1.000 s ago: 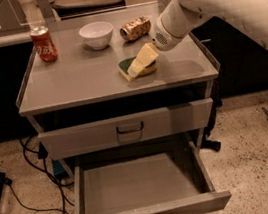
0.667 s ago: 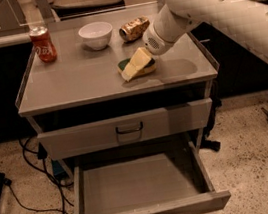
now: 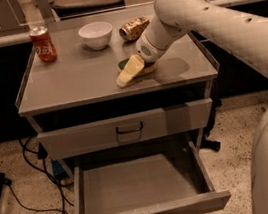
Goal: Place sponge into middle drawer
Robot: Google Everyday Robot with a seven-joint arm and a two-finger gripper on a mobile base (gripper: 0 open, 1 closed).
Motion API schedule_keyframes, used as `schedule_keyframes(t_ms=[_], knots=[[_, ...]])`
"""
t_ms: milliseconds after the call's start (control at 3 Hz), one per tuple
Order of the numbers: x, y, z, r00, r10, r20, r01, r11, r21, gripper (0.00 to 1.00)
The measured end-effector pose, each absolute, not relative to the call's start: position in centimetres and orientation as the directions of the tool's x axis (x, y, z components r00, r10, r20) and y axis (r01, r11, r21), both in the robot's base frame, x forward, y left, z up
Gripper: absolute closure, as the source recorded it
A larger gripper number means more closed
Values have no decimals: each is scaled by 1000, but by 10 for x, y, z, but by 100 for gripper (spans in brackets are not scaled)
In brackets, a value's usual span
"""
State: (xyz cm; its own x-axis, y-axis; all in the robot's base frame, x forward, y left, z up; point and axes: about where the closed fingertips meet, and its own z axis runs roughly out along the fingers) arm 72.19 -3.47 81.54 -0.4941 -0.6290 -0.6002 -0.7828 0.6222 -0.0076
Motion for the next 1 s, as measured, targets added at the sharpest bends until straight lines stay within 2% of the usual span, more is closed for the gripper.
schedule_keyframes(t_ms=[333,667,1000], knots=[[723,-33,808,-502,-630,-593,-783,622,1,0],[724,-30,802,-506,-632,-588,-782,623,3,14],[723,-30,806,-502,-632,-591,-782,623,-2,38]])
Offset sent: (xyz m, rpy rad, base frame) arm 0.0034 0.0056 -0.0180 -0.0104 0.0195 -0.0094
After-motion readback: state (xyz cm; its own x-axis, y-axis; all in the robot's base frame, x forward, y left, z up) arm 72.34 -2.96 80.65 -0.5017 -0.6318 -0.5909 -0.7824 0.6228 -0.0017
